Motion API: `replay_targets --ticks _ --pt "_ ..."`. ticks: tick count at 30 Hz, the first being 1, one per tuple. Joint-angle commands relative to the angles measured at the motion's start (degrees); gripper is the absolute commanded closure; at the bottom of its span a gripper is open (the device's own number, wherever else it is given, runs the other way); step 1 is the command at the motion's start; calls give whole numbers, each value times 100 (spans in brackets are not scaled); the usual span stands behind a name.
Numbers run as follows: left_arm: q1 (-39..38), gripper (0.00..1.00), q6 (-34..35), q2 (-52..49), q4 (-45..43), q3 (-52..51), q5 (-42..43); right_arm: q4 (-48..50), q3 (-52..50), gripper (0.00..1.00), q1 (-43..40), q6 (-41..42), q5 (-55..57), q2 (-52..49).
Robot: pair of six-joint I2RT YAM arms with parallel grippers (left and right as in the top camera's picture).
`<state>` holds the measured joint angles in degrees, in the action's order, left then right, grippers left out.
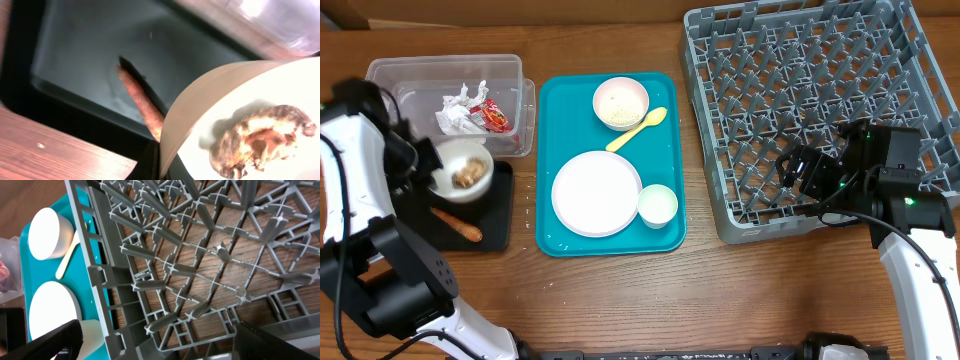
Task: Sort waste into correct bins and load items into the dishwasher
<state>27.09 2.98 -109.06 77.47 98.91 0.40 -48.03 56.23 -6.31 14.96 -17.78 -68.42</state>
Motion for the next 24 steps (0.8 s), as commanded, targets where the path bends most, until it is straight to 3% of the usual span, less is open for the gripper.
replay_targets --ticks 1,7,15,24 --pt "-11 96 -46 428 221 568 72 33 114 0 -15 2 -35 15" --pt "9 96 24 1475 227 664 -22 28 116 0 -15 2 -37 15" --pt "26 96 1064 1906 201 632 -2577 103 114 0 -15 0 -35 15" --pt "22 96 1910 1749 -46 321 -4374 144 116 0 -15 0 -35 15"
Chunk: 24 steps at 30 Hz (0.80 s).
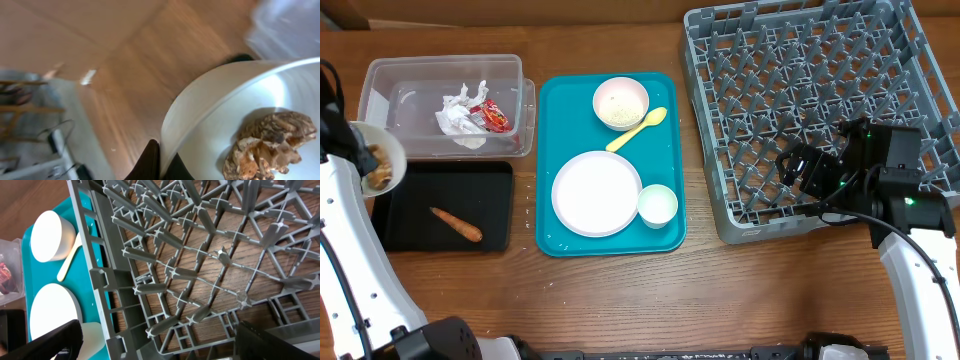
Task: Sort waste into correct bins and load items into the dishwasher
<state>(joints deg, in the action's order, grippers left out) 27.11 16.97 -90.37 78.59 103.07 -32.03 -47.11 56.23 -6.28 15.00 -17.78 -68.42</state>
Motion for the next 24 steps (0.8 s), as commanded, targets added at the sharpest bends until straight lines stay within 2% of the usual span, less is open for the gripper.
replay_targets --ticks 1,6,10,15,24 --pt "20 96 507 -149 -249 -103 -1259 52 114 0 -17 -4 -35 15" --pt "4 96 -48 -258 -979 -103 -1939 48 116 0 -17 -4 -37 15" --pt "-107 96 -1220 -372 -2035 -103 -2035 48 114 0 -17 -2 -37 15" --pt "-227 96 -2190 -435 -2833 -103 -2520 46 114 0 -17 17 -39 15" --pt "-433 96 -3569 -435 -3405 -103 -3261 72 116 0 -17 22 -203 15"
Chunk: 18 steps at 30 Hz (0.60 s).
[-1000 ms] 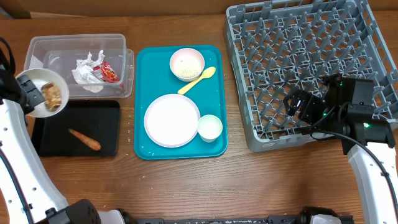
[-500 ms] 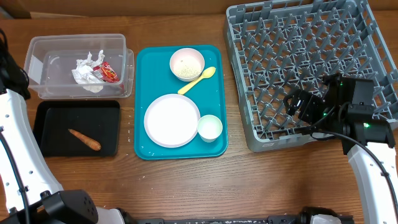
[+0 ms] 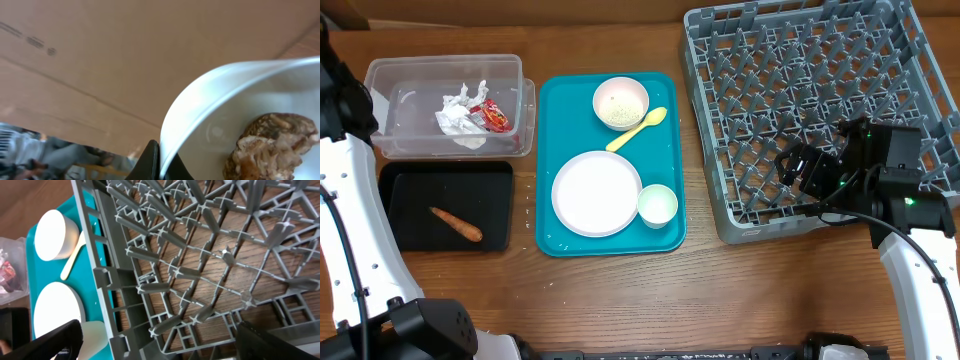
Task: Sort waste into correct bins and load items into the dishwasher
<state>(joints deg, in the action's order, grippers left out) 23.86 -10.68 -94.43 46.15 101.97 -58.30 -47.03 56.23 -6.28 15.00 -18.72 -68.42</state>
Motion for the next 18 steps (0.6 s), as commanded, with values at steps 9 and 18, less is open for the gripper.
replay_targets --ticks 9,18 --pt "-455 96 -1856 -26 -608 9 -1224 61 116 0 -17 22 -109 15" --pt "-796 96 -3563 -26 -782 9 -1211 61 116 0 -17 20 -107 15"
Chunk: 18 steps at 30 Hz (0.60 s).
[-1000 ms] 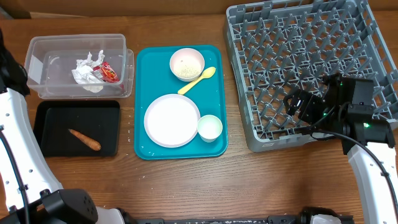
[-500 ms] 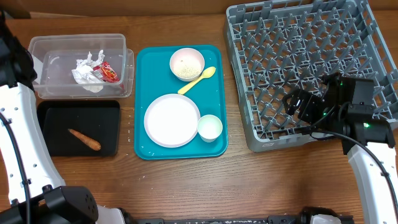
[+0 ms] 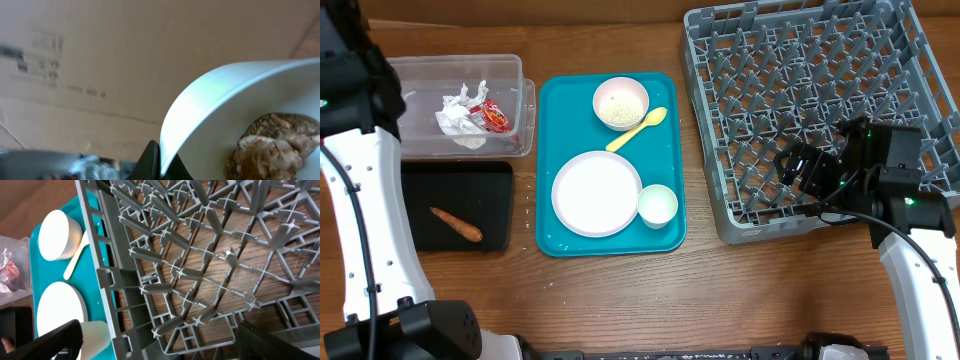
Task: Sort waste into correct bins and load items into the dishwasher
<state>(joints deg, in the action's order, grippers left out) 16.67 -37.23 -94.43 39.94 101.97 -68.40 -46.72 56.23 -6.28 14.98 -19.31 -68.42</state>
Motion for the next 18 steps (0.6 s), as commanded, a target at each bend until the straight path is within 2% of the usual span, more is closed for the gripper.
replay_targets --ticks 1,9,14,18 --pt "-85 96 -905 -26 -219 9 -284 33 116 0 -17 20 -48 15" --pt "-96 96 -986 2 -232 9 -1167 33 116 0 -17 22 -50 15" --pt "-101 96 -1353 201 -232 9 -1766 33 116 0 -17 22 -50 15" --pt "-181 96 -1648 424 -232 9 -1733 33 116 0 -17 22 -50 15"
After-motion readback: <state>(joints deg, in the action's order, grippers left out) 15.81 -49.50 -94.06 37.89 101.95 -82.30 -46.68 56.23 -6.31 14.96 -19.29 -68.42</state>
